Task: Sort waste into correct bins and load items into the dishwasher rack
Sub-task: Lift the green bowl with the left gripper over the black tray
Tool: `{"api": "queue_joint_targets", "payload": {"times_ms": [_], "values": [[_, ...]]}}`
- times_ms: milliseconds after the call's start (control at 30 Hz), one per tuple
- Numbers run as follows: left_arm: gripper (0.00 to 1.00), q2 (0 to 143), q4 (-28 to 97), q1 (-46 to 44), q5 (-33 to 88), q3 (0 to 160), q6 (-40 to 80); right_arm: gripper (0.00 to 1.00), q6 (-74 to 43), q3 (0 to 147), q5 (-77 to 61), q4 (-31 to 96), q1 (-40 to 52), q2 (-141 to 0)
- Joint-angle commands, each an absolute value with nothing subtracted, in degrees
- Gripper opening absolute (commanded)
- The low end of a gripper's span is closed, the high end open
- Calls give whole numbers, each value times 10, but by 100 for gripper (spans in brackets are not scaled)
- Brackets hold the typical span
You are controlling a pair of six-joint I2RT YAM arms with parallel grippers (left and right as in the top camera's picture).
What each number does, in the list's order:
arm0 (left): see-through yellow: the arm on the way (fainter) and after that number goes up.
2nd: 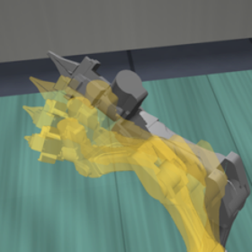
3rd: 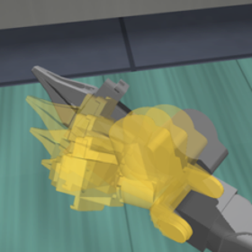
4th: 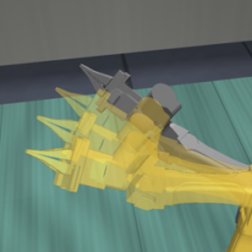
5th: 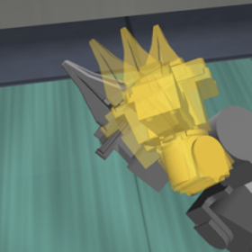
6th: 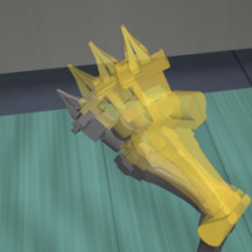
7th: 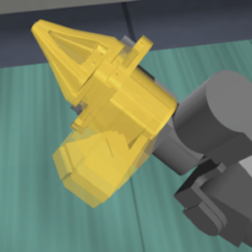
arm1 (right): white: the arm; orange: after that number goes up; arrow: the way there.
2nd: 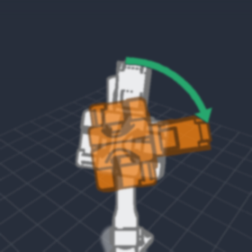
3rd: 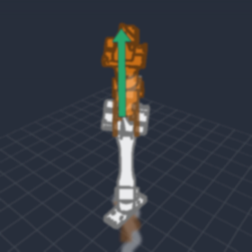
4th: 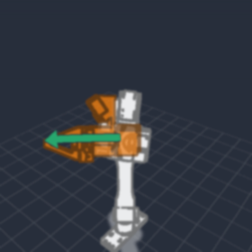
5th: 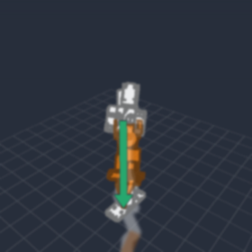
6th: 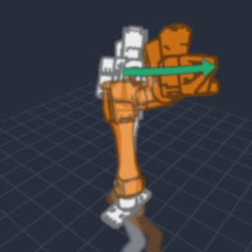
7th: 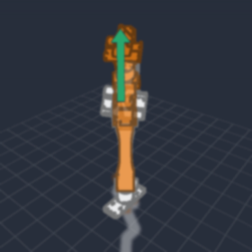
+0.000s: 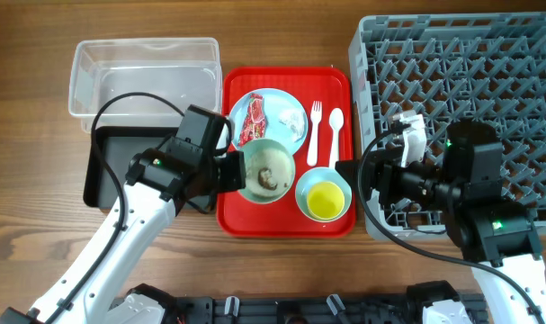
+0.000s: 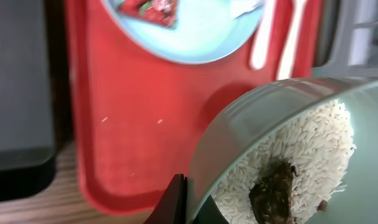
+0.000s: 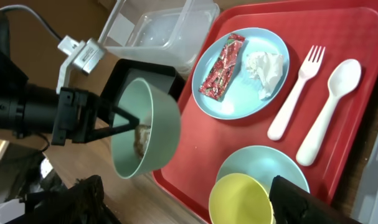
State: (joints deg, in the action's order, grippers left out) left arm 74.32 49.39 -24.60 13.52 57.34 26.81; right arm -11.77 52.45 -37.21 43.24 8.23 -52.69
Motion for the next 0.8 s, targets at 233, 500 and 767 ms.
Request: {"api": "queue_joint_targets", "payload": {"times_ms": [233, 500, 767], "values": [[4, 717, 565, -118, 60, 585, 244, 87, -122, 537, -354, 432, 86, -531], [4, 717, 580, -96, 95, 585, 211, 87, -122, 537, -354, 430, 86, -531], [4, 720, 571, -150, 114, 565, 197, 87, -123, 537, -354, 427, 86, -531]]}}
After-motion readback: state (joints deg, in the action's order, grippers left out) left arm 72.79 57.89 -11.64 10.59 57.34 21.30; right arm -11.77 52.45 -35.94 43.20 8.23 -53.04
